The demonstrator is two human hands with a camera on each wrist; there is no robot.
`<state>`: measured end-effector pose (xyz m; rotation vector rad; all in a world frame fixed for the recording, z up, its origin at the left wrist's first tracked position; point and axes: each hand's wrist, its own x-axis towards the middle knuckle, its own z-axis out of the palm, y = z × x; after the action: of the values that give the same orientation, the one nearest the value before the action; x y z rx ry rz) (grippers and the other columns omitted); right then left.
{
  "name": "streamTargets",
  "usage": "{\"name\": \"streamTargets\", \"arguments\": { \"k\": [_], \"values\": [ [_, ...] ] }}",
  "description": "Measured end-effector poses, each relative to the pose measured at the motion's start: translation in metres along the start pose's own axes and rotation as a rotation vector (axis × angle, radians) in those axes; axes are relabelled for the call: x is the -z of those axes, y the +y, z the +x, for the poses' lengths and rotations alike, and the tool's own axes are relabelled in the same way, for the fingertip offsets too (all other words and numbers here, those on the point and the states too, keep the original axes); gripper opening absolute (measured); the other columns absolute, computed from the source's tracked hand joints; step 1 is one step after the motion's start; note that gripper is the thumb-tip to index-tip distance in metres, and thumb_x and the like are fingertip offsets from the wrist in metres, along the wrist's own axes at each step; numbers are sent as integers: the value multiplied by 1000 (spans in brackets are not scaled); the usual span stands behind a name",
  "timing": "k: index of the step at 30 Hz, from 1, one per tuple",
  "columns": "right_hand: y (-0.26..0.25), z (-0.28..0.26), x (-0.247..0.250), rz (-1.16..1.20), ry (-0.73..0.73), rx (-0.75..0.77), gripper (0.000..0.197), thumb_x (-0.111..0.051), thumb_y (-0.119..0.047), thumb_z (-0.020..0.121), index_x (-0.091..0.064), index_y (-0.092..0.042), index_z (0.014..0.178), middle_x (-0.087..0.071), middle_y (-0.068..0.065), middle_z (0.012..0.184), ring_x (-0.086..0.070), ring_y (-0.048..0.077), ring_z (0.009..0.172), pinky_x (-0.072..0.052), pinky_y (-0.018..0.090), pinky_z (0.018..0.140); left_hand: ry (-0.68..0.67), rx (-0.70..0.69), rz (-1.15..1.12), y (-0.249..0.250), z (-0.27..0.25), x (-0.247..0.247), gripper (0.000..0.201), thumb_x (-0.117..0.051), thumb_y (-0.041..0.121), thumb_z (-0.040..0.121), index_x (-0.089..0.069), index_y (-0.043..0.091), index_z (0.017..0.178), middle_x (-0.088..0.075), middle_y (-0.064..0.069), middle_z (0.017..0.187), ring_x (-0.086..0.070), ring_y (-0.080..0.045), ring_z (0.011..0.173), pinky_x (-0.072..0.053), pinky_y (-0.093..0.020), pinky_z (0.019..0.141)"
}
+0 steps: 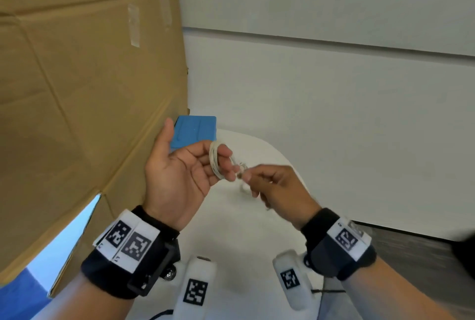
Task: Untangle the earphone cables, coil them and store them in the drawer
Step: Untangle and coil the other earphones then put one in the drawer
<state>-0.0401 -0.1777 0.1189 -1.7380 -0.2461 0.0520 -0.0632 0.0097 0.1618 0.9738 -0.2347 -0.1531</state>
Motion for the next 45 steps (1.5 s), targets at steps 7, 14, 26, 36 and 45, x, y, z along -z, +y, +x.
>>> {"name": "streamTargets", "arguments": {
  "k": [7,14,26,36,45],
  "values": [
    [-6,-42,-20,-122,-273,56,23,-56,-22,99,-75,-10,94,-59,0,61,-44,2,48,-35,11,53,112,-45,-106,1,3,4,93,-23,72,87,-59,-9,119,-68,-26,114,-66,-34,110,-51,-40,100],
    [-51,-42,-7,-18,-232,214,21,-58,-20,97,-67,-4,88,-56,3,56,-42,10,50,-36,18,52,43,-145,684,-25,2,4,75,-17,70,87,-71,18,91,-73,-3,83,-69,-17,89,-47,-32,91],
    [-36,-3,9,53,84,141,13,-68,-15,90,-71,-5,82,-48,-15,46,-36,8,43,-31,23,46,48,200,224,-10,3,-1,89,-18,68,91,-70,-4,81,-66,-20,69,-63,-29,60,-50,-41,75],
    [-6,9,1,-26,87,46,18,-66,-16,92,-73,-4,81,-55,-11,52,-43,-1,42,-34,12,48,58,206,55,-1,4,-3,76,-27,58,95,-68,-6,88,-68,-17,73,-67,-27,65,-51,-39,81],
    [2,-59,-30,-209,-304,48,18,-54,-24,100,-70,-18,100,-47,-13,52,-40,10,55,-36,22,56,306,-109,230,-6,12,18,68,-35,58,93,-66,-1,105,-70,-23,104,-71,-28,96,-51,-31,88]
  ]
}}
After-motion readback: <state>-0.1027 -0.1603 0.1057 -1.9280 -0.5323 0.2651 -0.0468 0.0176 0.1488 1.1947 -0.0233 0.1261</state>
